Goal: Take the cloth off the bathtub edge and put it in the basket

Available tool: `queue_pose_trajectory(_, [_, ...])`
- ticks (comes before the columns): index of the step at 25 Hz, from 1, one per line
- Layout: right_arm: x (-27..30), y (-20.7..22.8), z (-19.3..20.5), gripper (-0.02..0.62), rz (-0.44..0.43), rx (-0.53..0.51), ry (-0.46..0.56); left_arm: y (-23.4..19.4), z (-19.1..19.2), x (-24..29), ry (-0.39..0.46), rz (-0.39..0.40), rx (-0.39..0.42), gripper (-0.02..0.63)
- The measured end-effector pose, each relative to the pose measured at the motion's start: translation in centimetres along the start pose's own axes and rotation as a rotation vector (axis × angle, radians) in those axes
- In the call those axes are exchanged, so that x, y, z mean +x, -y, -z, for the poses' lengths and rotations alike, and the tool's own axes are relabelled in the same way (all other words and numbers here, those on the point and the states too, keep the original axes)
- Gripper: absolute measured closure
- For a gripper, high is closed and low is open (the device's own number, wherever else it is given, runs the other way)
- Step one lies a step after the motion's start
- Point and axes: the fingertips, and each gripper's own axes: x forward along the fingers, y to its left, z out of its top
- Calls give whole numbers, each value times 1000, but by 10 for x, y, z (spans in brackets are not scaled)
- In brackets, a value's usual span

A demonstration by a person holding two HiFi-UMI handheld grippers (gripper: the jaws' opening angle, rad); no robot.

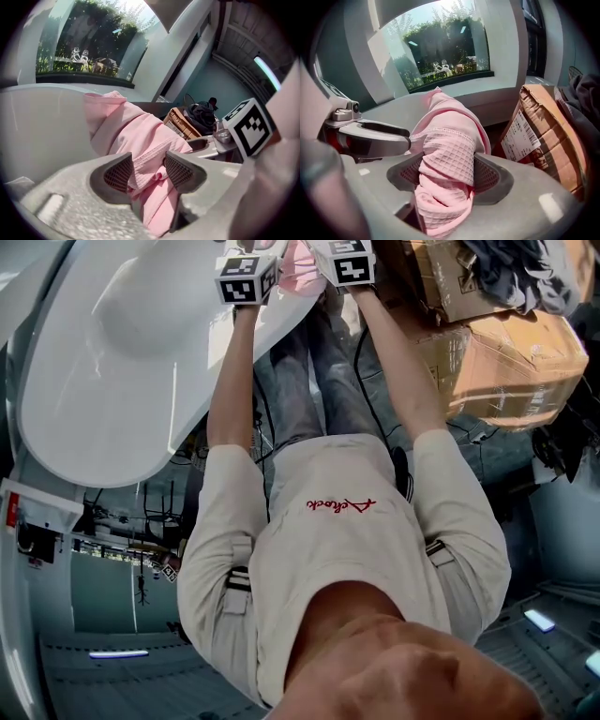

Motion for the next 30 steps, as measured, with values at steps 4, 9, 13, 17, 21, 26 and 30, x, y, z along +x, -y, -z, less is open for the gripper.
queue_pose_trajectory(4, [-10,3,3,314,105,-35,15,6,4,-2,3,4,-7,382])
queue_pose_trajectory(9, [-35,-1,-5,448,175,-79,81,17,8,-9,5,14,-7,382])
queue_pose_trajectory(13, [-43,-12,-3,485,93,-106,61,28,6,-19,15,14,0,382])
queue_pose_trajectory(17, [-61,-14,-6,486,54,-43,63,43,-5,-33,39,16,20,382])
queue_pose_trajectory(21, [-92,-25,-16,489,53,-41,112,53,-26,-56,84,2,41,382])
queue_pose_trajectory(26, [-140,-38,-57,491,38,-62,234,70,-65,-81,157,-14,77,382])
queue_pose_trajectory(30, [-189,-50,-100,491,32,-88,345,92,-99,-113,231,-24,94,382])
